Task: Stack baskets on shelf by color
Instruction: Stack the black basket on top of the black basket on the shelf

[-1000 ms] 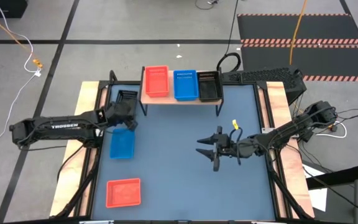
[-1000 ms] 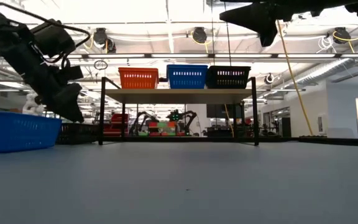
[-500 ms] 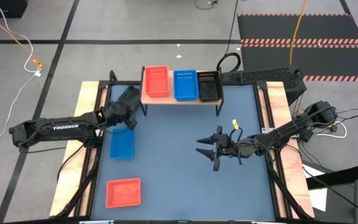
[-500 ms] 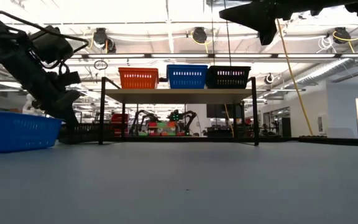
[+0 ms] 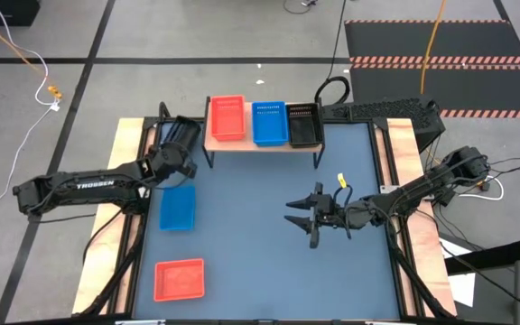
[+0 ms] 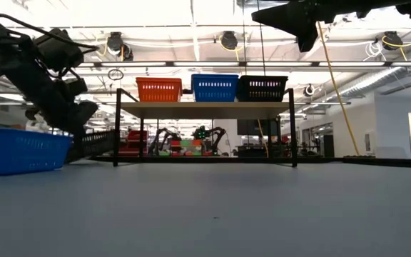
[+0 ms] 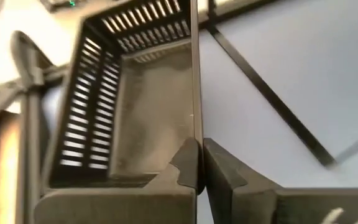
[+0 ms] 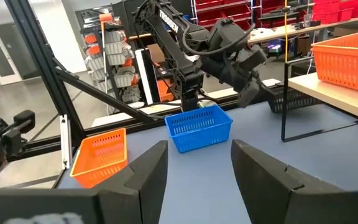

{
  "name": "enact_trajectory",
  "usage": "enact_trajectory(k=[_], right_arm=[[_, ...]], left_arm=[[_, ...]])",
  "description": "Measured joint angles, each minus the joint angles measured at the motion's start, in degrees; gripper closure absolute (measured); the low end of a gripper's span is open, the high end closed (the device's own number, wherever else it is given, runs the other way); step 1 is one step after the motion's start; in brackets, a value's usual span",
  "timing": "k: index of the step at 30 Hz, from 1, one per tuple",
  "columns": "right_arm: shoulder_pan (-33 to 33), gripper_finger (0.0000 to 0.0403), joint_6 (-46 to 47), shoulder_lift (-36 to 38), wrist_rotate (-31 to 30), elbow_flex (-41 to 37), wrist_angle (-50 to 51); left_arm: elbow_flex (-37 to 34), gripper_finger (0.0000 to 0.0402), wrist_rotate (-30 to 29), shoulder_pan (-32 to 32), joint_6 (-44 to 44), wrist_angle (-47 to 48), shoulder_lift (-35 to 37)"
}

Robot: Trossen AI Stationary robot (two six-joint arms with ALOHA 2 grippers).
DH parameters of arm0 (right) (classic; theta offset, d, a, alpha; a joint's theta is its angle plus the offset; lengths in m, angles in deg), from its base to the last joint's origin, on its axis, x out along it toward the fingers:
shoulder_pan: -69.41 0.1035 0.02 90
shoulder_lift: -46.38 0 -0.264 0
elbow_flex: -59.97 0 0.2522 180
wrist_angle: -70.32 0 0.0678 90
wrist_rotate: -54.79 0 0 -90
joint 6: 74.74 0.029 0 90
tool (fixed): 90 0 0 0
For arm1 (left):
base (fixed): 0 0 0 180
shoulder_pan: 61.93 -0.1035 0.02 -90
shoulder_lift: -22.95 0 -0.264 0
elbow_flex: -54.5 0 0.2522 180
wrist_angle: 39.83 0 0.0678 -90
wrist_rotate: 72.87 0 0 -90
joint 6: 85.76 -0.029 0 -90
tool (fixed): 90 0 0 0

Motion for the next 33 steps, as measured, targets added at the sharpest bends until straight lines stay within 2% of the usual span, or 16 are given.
enact_trajectory(k=[4,9,18,23,28,33], right_arm=[[0.0,0.0232,0.2,0.0,0.11,0.0,0.0],[0.0,0.0232,0.2,0.0,0.17,0.01,0.09],[0.02,0.0232,1.51,-0.04,1.62,0.04,3.72],[-0.66,0.0232,-7.09,0.0,1.42,0.04,2.62],[-1.67,0.0232,-12.97,1.93,1.4,0.04,-3.58],[-1.55,0.0231,-21.05,7.37,3.7,0.9,-5.01]], left_arm=[[0.0,0.0389,-1.69,-0.72,-0.91,-4.11,1.9],[0.85,0.0396,-3.58,-1.38,-7.06,-8.07,7.05],[12.83,0.0396,-5.24,-0.28,-18.86,3.93,15.72],[23.05,0.0398,-5.02,4.91,-24.67,12.99,17.43],[31.6,0.0397,0.59,13.06,-27.43,16.39,17.33],[35.4,0.0398,9.09,21.63,-26.83,15.72,16.2]])
